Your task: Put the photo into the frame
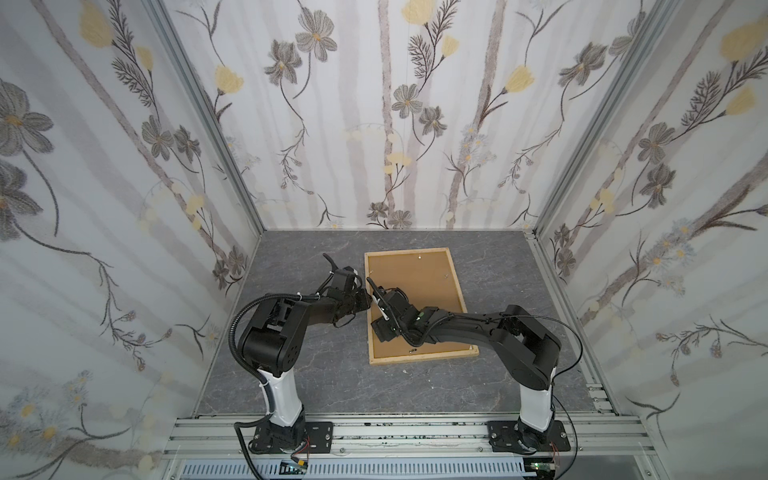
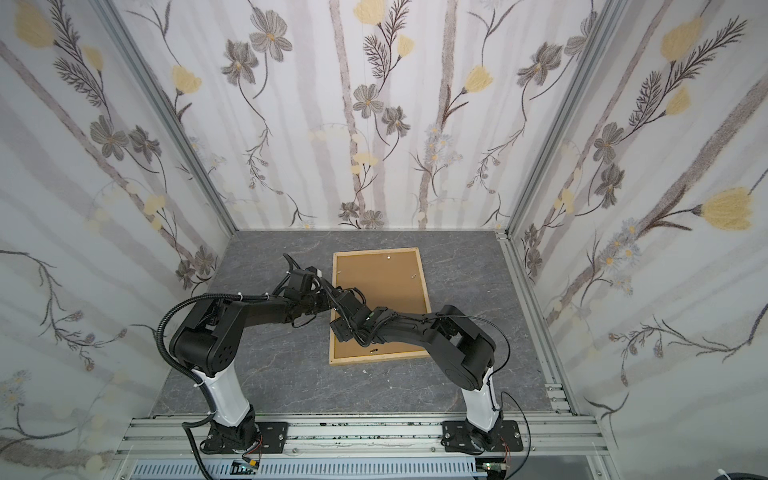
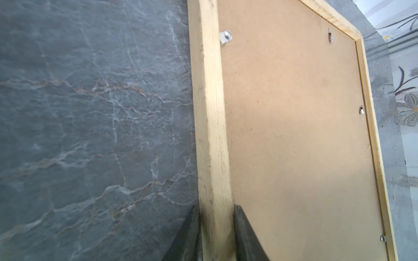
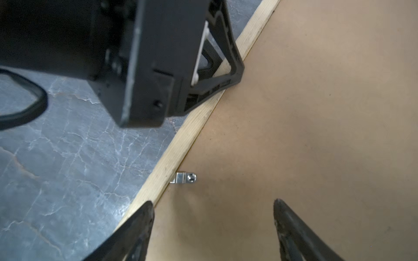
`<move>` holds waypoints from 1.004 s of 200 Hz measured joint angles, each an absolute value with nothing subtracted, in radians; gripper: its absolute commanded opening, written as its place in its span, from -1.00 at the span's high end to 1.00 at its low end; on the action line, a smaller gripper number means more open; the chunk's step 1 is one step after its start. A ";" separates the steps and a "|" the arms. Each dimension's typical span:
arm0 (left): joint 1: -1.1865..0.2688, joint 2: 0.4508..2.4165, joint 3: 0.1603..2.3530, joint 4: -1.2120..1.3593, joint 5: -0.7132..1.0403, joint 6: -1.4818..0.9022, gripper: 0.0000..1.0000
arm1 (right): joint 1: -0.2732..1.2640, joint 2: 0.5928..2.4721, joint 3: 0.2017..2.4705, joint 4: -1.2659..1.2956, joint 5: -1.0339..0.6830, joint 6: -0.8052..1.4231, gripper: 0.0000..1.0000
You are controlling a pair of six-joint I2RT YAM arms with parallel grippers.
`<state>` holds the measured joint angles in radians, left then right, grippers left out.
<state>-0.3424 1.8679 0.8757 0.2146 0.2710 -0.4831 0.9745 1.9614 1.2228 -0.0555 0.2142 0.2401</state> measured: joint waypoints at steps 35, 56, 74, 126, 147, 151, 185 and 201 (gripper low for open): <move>-0.342 1.868 0.872 0.221 0.271 -0.491 0.45 | 0.980 1.987 1.225 -0.056 0.286 0.240 -0.65; -0.342 1.868 0.869 0.226 0.274 -0.497 0.46 | 0.988 1.993 1.225 -0.056 0.305 0.241 -0.65; -0.343 1.869 0.867 0.233 0.274 -0.497 0.46 | 0.992 1.998 1.225 -0.052 0.313 0.242 -0.65; -0.344 1.869 0.863 0.241 0.272 -0.499 0.47 | 0.997 2.035 1.254 -0.026 0.332 0.254 -0.64; -0.347 1.870 0.858 0.262 0.247 -0.501 0.48 | 0.999 2.059 1.284 -0.027 0.350 0.272 -0.63; -0.347 1.870 0.857 0.265 0.243 -0.502 0.48 | 0.999 2.063 1.288 -0.027 0.352 0.274 -0.63; -0.348 1.867 0.839 0.294 0.229 -0.505 0.49 | 0.999 2.077 1.295 -0.010 0.350 0.295 -0.62; -0.349 1.866 0.832 0.308 0.221 -0.505 0.50 | 0.998 2.088 1.295 0.010 0.346 0.305 -0.62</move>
